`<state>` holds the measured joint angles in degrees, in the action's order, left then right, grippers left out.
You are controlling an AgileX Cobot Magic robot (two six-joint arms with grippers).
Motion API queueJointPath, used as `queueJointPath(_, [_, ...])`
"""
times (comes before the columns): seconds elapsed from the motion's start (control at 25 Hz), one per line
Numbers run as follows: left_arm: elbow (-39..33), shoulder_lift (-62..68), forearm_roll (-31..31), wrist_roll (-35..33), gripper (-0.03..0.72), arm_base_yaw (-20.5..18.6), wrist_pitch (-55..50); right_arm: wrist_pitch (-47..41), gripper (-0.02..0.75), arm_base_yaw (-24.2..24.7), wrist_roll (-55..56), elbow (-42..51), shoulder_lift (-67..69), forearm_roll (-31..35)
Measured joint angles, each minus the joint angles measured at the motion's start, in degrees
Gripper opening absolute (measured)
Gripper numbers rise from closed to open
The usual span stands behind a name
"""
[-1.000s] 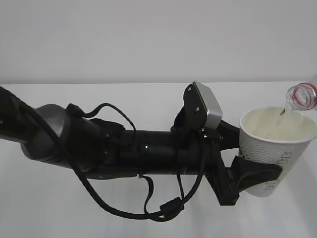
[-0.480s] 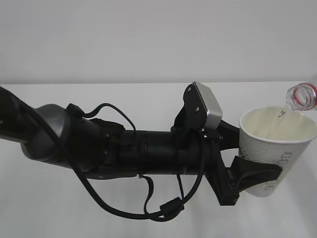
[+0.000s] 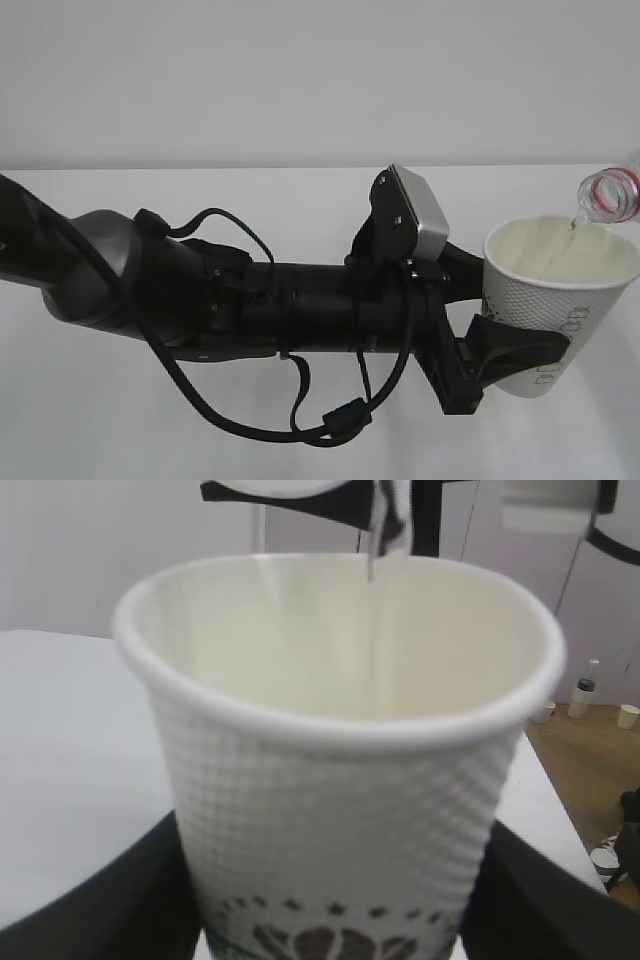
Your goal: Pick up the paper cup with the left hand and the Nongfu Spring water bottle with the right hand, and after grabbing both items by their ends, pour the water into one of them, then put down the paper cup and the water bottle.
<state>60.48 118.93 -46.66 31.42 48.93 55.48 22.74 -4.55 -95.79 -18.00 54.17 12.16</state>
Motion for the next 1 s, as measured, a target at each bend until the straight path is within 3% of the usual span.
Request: queueJointPath(1.0, [0.00, 0.00, 0.00, 0.10, 0.509, 0.00, 0.00, 0.09, 0.450, 0.00, -0.84, 0.00, 0.00, 0.00])
